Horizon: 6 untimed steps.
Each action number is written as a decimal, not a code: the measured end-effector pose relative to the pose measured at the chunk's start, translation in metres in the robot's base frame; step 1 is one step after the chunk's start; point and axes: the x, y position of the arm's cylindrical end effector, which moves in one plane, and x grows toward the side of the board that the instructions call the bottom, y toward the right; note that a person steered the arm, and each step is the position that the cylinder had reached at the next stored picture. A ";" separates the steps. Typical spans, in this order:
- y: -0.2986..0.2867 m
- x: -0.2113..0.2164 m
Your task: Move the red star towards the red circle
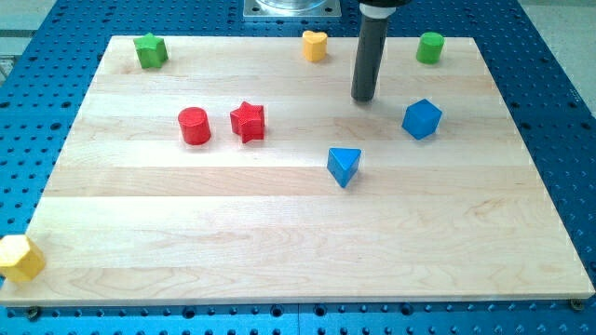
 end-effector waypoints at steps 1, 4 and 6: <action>-0.037 -0.003; -0.108 0.019; -0.146 0.060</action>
